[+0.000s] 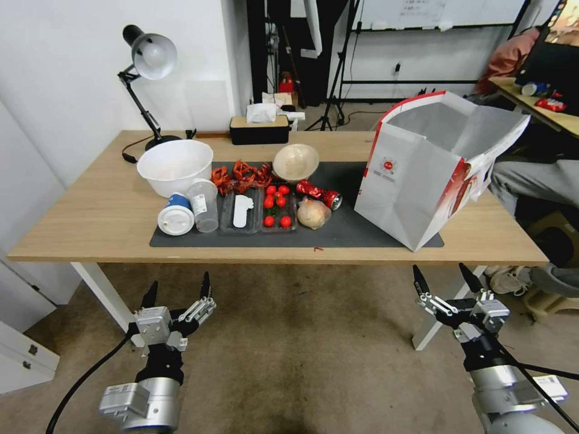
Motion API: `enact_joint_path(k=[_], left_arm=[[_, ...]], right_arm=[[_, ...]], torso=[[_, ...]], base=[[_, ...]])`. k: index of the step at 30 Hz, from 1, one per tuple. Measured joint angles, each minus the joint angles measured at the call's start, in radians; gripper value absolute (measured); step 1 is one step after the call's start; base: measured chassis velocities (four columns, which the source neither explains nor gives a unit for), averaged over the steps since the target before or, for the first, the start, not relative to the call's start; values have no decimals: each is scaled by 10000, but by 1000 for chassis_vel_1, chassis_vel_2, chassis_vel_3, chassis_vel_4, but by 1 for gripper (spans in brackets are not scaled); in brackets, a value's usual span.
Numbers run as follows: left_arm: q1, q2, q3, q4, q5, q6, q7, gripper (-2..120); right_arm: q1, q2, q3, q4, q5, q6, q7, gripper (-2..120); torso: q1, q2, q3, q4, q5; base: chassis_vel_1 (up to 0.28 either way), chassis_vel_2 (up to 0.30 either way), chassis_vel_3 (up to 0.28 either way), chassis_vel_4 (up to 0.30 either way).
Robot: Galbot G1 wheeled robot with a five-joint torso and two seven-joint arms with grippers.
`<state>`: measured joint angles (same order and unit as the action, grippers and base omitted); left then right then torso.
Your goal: Pick up the food delivery bag from the floor and place it on the table.
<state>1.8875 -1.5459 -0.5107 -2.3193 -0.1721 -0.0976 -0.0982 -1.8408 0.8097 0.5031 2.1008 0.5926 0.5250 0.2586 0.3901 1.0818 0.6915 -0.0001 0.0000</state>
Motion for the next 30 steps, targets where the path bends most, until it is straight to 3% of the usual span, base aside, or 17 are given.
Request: enact_joint_path(k=[30], left_arm=[[-32, 115, -20, 81, -18, 33, -65, 100]], right_arm=[[-2, 113, -99, 14, 122, -118, 85, 100]], torso=[[0, 0, 0, 0, 0]], base=[[0, 0, 0, 0]])
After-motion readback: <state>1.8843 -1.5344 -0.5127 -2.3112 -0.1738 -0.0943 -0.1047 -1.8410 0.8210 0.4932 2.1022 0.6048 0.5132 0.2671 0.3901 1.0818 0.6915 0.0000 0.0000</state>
